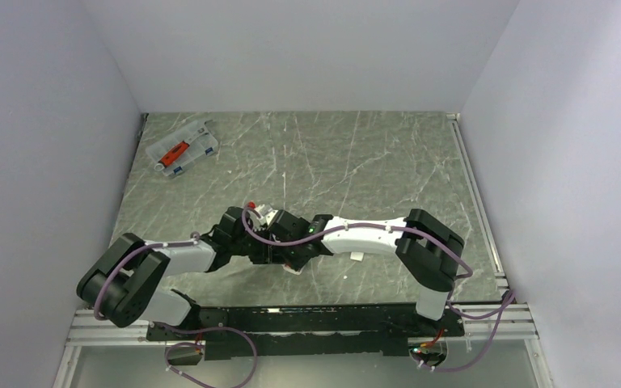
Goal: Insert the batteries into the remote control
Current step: Load the battery into the remote control.
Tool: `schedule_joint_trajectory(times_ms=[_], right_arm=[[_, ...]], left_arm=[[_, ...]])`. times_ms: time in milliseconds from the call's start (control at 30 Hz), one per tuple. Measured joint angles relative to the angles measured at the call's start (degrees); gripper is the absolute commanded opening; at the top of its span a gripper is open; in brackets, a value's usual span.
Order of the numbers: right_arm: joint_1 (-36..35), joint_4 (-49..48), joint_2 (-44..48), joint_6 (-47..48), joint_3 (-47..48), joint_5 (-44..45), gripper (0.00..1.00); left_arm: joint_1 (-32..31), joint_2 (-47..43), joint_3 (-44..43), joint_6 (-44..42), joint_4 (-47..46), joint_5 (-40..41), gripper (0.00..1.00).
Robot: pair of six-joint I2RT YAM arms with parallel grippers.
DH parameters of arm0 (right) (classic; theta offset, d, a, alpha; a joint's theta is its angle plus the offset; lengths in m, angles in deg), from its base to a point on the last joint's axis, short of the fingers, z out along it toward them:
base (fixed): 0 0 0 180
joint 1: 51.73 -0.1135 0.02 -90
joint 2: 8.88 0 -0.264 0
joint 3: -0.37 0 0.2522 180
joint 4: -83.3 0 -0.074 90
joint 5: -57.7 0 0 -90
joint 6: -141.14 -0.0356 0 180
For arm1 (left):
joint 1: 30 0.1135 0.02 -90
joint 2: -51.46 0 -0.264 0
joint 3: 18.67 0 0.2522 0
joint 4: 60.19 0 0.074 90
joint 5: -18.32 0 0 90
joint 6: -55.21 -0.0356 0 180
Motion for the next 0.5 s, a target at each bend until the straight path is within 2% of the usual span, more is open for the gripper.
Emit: schedule_joint_trajectory(times_ms=[267,500], right_arm=[[0.00,0.17,-0.04,-0.35,0.11,0.98,0.21],[-0.13,0.24,-0.04,-0.31,0.15,1.60,0.30]], left_arm=[[0.09,3.08,-1.33,-0.11,-0.76,-0.76,0.34],[0.11,3.13,-1.33,-0.13,-0.92,-0.72,0.34]])
